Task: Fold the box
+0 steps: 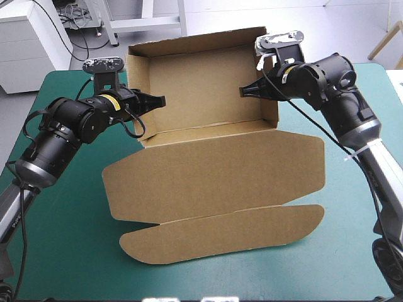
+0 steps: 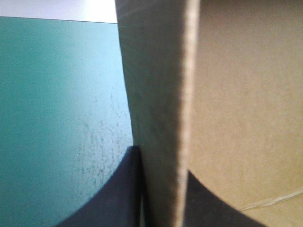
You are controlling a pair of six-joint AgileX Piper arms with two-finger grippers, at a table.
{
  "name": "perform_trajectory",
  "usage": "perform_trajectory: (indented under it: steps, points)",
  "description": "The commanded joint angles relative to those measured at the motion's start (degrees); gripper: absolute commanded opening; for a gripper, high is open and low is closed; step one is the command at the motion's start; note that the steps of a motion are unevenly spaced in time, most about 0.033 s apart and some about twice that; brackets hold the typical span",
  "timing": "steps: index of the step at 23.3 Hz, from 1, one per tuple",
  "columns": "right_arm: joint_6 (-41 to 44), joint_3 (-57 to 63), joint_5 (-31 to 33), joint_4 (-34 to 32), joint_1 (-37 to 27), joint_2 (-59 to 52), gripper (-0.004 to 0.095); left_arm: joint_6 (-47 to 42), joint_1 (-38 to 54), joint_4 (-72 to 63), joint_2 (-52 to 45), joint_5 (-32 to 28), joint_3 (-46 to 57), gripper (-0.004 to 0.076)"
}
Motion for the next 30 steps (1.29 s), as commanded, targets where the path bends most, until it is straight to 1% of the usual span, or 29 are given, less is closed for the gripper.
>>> perform_trajectory:
  steps: [1,5,6,7,8,10,11,13,15,19,20,24,27,30]
  points:
    - [-0.8,-1.7,-3.7,-0.1,0.0,-2.3,0.0003,1.8,-0.6,-2.1,-2.4,-4.3,-2.8,-0.0010]
    - [-0.8,-1.7,-3.5,0.2,0.1,-2.3,0.0003,1.8,-0.6,-1.8,-2.2,-3.0,-2.9,-0.0010]
    - [-0.8,-1.7,-2.7,0.3,0.1,-2.3,0.0003,1.8,-0.6,-1.8,-1.7,-2.0,-4.0,-0.0010]
    - [-0.8,-1.7,-1.2,0.6,0.1,-2.3,0.0003,2.2,-0.6,-1.8,-0.9,0.4,-5.5,-0.0010]
    - [0.0,-1.7,0.8,0.8,0.1,-2.3,0.0003,2.9,-0.6,-1.2,1.0,4.5,-8.3,-0.0010]
    - [1.0,-1.7,2.8,0.8,0.1,-1.8,0.0003,5.5,-0.6,-0.5,4.0,9.6,-12.4,-0.0010]
    - [1.2,-1.7,3.9,0.8,0.1,-1.5,0.0003,6.6,-0.6,0.1,5.9,13.8,-14.7,-0.0010]
    - [1.2,-1.7,7.3,2.9,0.0,0.5,0.0003,7.2,-0.6,1.0,12.1,20.8,-21.2,-0.0010]
    - [0.8,-1.7,10.2,4.3,0.0,2.3,0.0003,7.6,-0.6,1.2,15.8,24.8,-24.6,-0.0010]
    - [0.7,-1.7,10.2,7.2,0.0,5.9,0.0003,8.1,-0.6,0.8,23.0,31.5,-29.1,-0.0010]
    - [0.4,-1.7,10.2,7.2,0.0,6.6,0.0003,8.1,-0.6,0.6,24.2,32.5,-29.6,-0.0010]
    - [0.2,-1.6,10.2,6.1,0.0,9.8,0.0003,8.1,-0.6,-5.3,30.8,32.5,-29.6,-0.0010]
    - [-0.1,-0.5,10.2,5.7,0.0,10.9,0.0003,8.1,-0.6,-7.3,32.9,32.5,-29.5,-0.0010]
    - [-0.1,1.6,10.2,5.2,-0.7,12.6,0.0003,8.1,-0.6,-6.4,34.0,32.5,-29.5,-0.0010]
